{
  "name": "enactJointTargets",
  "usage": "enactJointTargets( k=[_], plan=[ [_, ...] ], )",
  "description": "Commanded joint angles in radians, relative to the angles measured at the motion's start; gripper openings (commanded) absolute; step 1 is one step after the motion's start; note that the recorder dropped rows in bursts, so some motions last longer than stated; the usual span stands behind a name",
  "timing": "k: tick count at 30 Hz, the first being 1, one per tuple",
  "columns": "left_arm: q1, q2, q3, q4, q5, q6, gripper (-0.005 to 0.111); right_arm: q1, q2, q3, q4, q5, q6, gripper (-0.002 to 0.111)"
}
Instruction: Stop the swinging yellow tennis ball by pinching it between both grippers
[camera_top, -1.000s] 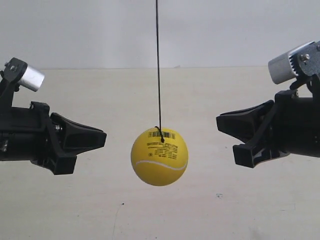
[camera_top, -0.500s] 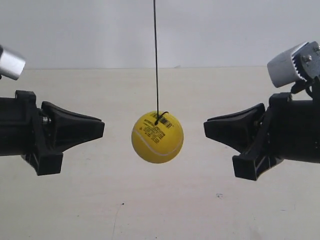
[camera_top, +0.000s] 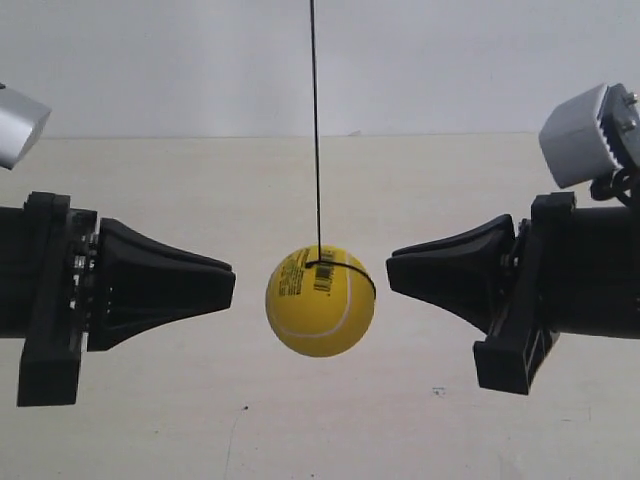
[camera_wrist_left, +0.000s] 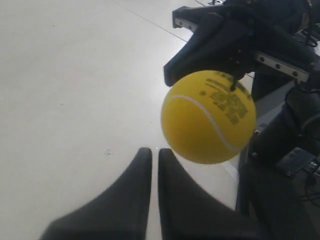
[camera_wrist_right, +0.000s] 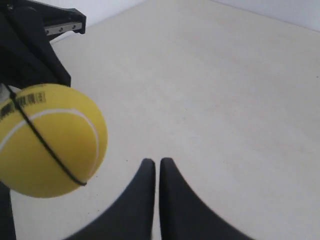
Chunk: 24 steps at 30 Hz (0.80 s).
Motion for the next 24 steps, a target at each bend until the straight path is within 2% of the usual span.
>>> enactJointTargets(
  k=[1,24],
  plan=[
    [-0.002,-0.006,-0.004,-0.014,-0.041,0.033,0.005,0.000,-0.003,0.000,0.001,-0.086,-0.036,0.000],
    [-0.002,-0.006,-0.004,-0.025,-0.067,0.040,0.005,0.000,-0.001,0.000,-0.015,-0.196,-0.034,0.000]
  ],
)
